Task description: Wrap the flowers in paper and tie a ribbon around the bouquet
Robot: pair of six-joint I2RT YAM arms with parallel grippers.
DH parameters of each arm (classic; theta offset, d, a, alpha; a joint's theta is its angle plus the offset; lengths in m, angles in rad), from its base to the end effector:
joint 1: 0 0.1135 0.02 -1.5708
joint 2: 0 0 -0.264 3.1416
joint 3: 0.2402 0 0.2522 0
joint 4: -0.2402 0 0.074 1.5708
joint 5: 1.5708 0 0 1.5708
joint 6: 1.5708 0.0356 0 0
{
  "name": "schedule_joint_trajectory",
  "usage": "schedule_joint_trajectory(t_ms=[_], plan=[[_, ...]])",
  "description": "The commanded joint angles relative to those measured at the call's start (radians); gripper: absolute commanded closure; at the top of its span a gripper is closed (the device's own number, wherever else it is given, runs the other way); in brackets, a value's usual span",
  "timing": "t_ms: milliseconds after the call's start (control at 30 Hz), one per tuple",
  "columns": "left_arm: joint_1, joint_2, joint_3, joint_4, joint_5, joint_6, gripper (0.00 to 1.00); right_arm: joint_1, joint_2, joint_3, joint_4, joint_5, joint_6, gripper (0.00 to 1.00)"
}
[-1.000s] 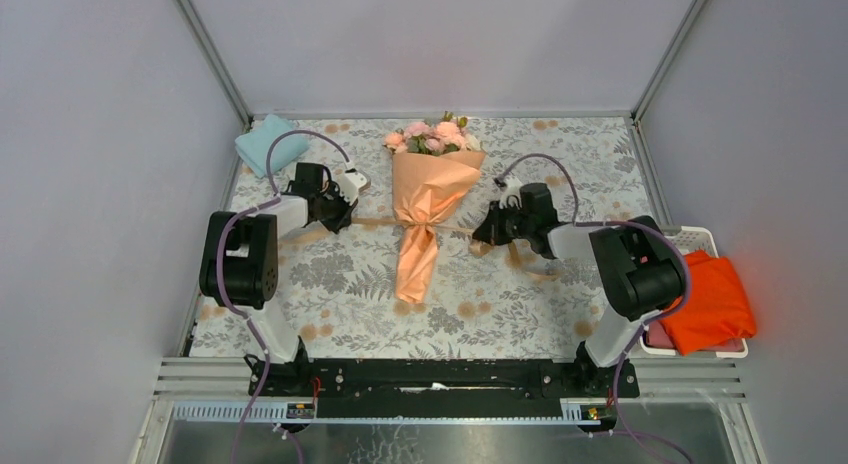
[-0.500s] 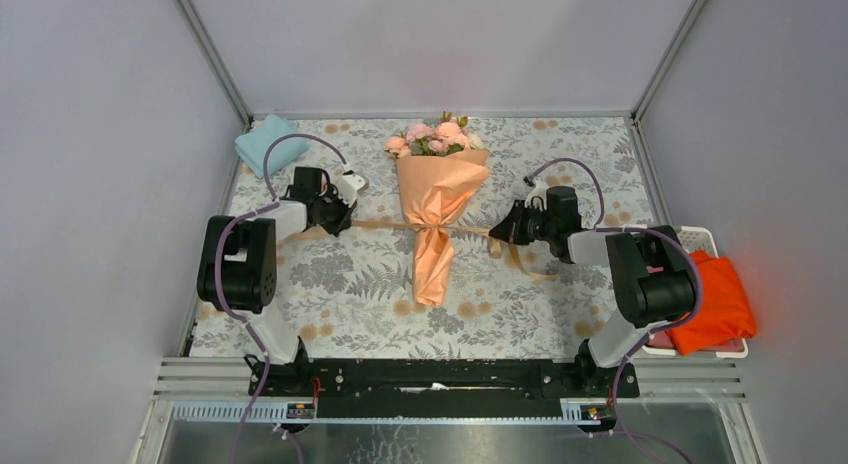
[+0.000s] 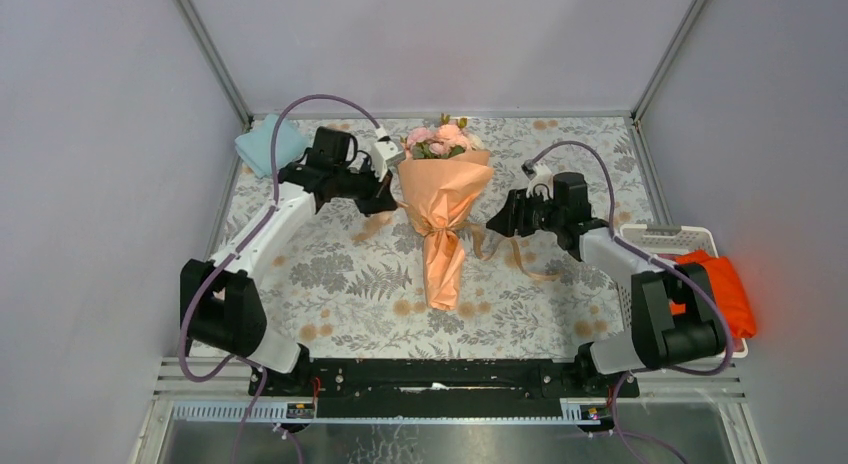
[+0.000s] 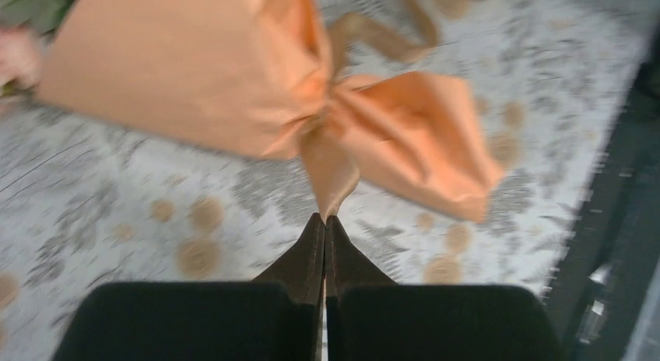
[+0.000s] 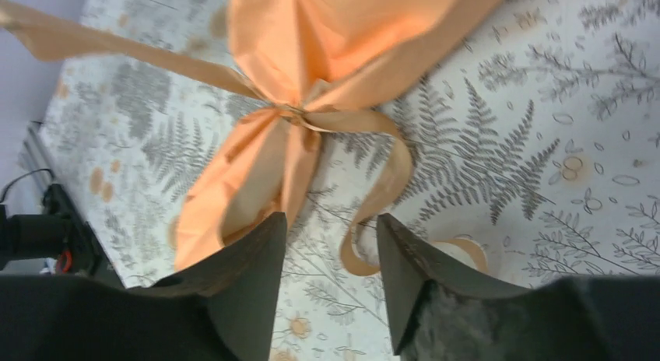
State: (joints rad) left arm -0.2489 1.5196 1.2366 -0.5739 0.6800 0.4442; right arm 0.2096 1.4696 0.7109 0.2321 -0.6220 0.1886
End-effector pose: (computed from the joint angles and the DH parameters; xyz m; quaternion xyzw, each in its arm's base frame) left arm 0.3095 -0.1018 0.2895 0.4096 0.7912 -0.2789 0.3583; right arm 0.2905 0.0830 0.1994 -0.1613 0.8235 0.3539 0.4129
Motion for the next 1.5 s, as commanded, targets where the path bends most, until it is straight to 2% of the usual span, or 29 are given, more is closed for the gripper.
schedule_joint_trajectory(t_ms=[0, 67, 167, 200, 300, 500, 900, 933, 967, 1033, 1100, 1133, 1200, 1233, 1267, 1300, 1333, 1400, 1467], plan=[[-0.090, -0.014, 0.028, -0.148, 0.141, -0.086, 1.00, 0.005, -0.152, 0.015, -0.008, -0.078, -0.023, 0.43], [-0.135, -0.019, 0.035, -0.153, 0.146, -0.086, 1.00, 0.020, -0.201, 0.010, 0.029, -0.082, -0.035, 0.41], [-0.159, -0.006, 0.066, -0.168, 0.192, -0.081, 1.00, 0.138, -0.231, 0.008, 0.095, -0.078, -0.159, 0.38], [-0.159, 0.002, 0.085, -0.172, 0.196, -0.086, 1.00, 0.202, -0.219, 0.010, 0.131, -0.084, -0.195, 0.35], [-0.159, 0.013, 0.127, -0.191, 0.193, -0.088, 1.00, 0.268, -0.131, 0.037, 0.242, -0.123, -0.222, 0.33], [-0.159, 0.010, 0.147, -0.211, 0.217, -0.094, 1.00, 0.324, 0.083, 0.143, 0.378, -0.175, -0.216, 0.34], [-0.152, 0.011, 0.140, -0.214, 0.211, -0.093, 1.00, 0.371, 0.254, 0.191, 0.492, -0.169, -0.207, 0.36], [-0.150, 0.010, 0.137, -0.215, 0.214, -0.093, 1.00, 0.374, 0.262, 0.191, 0.503, -0.161, -0.204, 0.41], [-0.149, 0.007, 0.135, -0.215, 0.215, -0.092, 1.00, 0.376, 0.267, 0.192, 0.511, -0.154, -0.198, 0.50], [-0.146, 0.002, 0.131, -0.216, 0.216, -0.086, 1.00, 0.376, 0.266, 0.190, 0.514, -0.121, -0.195, 0.77], [-0.133, -0.006, 0.120, -0.227, 0.208, -0.065, 1.00, 0.374, 0.245, 0.174, 0.510, -0.078, -0.195, 0.96], [-0.123, -0.017, 0.108, -0.241, 0.195, -0.040, 1.00, 0.375, 0.232, 0.167, 0.497, -0.056, -0.201, 1.00], [-0.089, -0.051, 0.055, -0.279, 0.129, 0.056, 1.00, 0.375, 0.209, 0.162, 0.451, -0.039, -0.224, 1.00], [-0.060, -0.079, 0.015, -0.287, 0.088, 0.099, 0.96, 0.375, 0.200, 0.162, 0.428, -0.038, -0.239, 1.00], [-0.030, -0.105, -0.032, -0.290, 0.053, 0.135, 0.65, 0.374, 0.195, 0.161, 0.415, -0.042, -0.251, 1.00], [-0.001, -0.137, -0.071, -0.307, 0.031, 0.179, 0.48, 0.375, 0.191, 0.155, 0.414, -0.046, -0.255, 1.00], [0.015, -0.165, -0.104, -0.342, 0.009, 0.223, 0.39, 0.375, 0.189, 0.149, 0.421, -0.050, -0.258, 1.00], [0.019, -0.233, -0.154, -0.423, -0.053, 0.314, 0.33, 0.375, 0.191, 0.144, 0.433, -0.057, -0.256, 1.00], [0.017, -0.305, -0.205, -0.420, -0.043, 0.387, 0.32, 0.374, 0.200, 0.142, 0.455, -0.076, -0.250, 1.00]])
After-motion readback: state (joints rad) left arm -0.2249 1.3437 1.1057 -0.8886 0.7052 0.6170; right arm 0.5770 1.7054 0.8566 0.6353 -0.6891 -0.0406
